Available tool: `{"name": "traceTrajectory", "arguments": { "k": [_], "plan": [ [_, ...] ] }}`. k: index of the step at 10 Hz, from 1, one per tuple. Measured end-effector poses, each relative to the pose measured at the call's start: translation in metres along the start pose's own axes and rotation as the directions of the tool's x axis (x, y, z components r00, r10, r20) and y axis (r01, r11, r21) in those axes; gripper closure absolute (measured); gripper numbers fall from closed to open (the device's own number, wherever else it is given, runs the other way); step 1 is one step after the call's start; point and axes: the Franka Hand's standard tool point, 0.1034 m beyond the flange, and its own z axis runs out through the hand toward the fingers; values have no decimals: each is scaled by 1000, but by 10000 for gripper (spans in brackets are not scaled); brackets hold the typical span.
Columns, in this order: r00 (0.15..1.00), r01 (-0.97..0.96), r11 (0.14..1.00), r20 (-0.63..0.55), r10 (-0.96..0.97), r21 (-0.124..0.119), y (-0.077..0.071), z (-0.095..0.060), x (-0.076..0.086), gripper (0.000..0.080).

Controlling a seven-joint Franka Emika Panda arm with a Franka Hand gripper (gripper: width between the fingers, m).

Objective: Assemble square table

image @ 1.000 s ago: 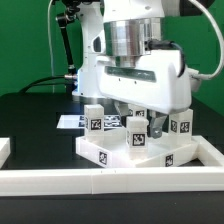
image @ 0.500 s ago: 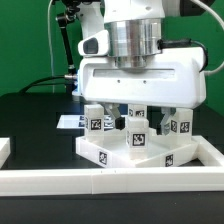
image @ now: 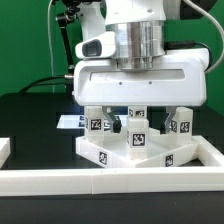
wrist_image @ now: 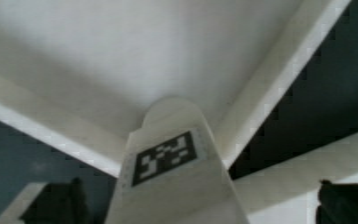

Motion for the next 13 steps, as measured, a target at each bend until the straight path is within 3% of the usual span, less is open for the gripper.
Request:
{"name": "traceTrajectory", "arguments": {
  "k": [2, 4, 5, 6, 7, 10, 13],
  "plan": [
    [989, 145, 989, 1, -145, -11, 1, 0, 0, 150],
    [989, 148, 989, 1, -148, -14, 1, 0, 1, 162],
    [989, 147, 989, 1, -147, -14, 2, 0, 1, 316],
    [989, 147, 989, 1, -147, -14, 2, 0, 1, 316],
    [990, 144, 989, 1, -144, -14, 2, 0, 1, 513],
    [995, 102, 995, 0, -102, -13, 2, 0, 1, 511],
    [960, -280, 960, -5, 280, -11, -1, 0, 1, 511]
  ]
}}
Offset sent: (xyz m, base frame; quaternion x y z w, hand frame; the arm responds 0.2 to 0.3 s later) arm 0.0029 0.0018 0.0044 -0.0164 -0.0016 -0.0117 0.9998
